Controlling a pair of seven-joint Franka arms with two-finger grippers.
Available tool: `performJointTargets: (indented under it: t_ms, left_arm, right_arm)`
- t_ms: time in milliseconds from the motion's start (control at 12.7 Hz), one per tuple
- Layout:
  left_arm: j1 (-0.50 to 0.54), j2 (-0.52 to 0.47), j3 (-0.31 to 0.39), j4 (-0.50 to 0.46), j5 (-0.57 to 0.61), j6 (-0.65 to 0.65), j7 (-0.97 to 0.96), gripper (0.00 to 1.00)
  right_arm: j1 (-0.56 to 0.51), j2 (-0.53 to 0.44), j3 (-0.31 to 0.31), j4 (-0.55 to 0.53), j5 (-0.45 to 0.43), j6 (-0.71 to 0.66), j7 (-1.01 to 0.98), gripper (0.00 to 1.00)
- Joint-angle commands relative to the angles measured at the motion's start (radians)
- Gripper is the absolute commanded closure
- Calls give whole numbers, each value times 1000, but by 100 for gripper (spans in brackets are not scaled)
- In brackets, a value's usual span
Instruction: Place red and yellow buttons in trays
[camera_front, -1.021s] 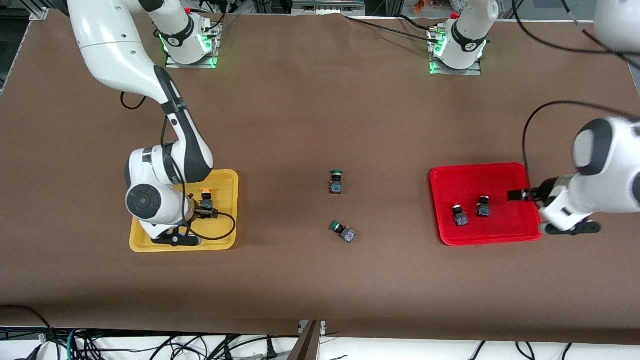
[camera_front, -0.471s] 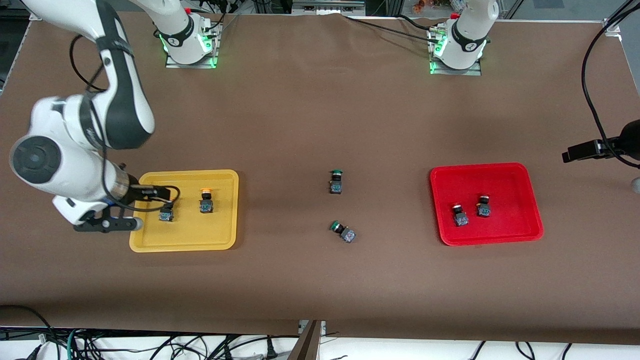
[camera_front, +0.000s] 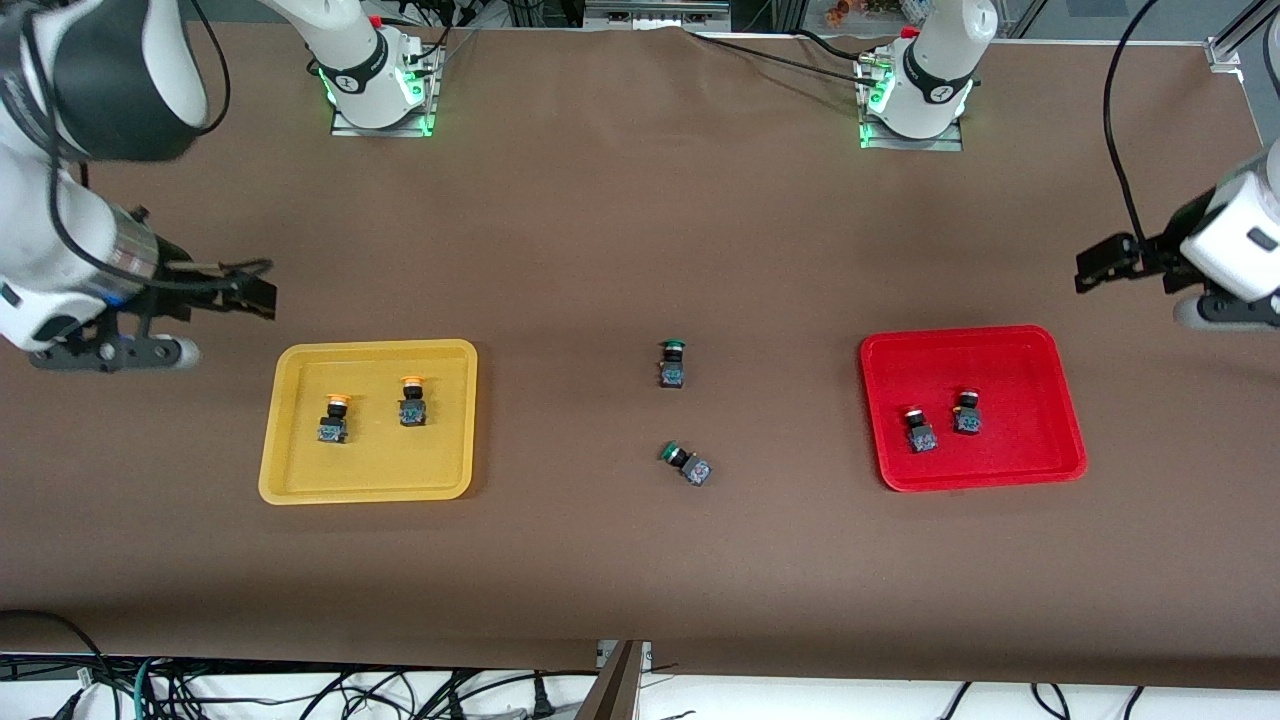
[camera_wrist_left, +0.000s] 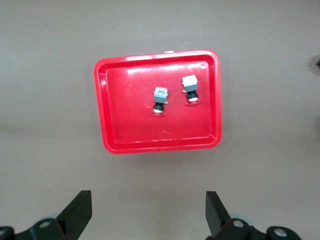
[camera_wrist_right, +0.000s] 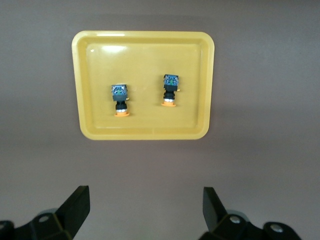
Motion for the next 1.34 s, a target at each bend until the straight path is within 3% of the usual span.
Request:
performJointTargets:
  t_ms: [0, 157, 393, 629, 1100, 1257]
  left_arm:
    - [-12, -76, 27, -49, -66, -27, 7, 0]
    - [9, -17, 28, 49, -67, -118, 5, 0]
    - [29, -9, 27, 57, -46, -120, 5, 0]
    - [31, -7, 27, 57, -44, -119, 5, 0]
    - [31, -9, 27, 57, -44, -119, 3, 0]
    - [31, -9, 27, 57, -44, -119, 3, 0]
  right_arm:
    - [-91, -108, 89, -89, -9, -19, -16, 0]
    - [-125, -172, 94, -106, -9, -37, -19, 0]
    - [-190, -234, 118, -136, -5, -40, -25, 0]
    - [-184, -197, 114, -112, -5, -105, -19, 0]
    - [-182, -180, 115, -98, -6, -95, -22, 0]
    - [-181, -147, 115, -48, -5, -99, -26, 0]
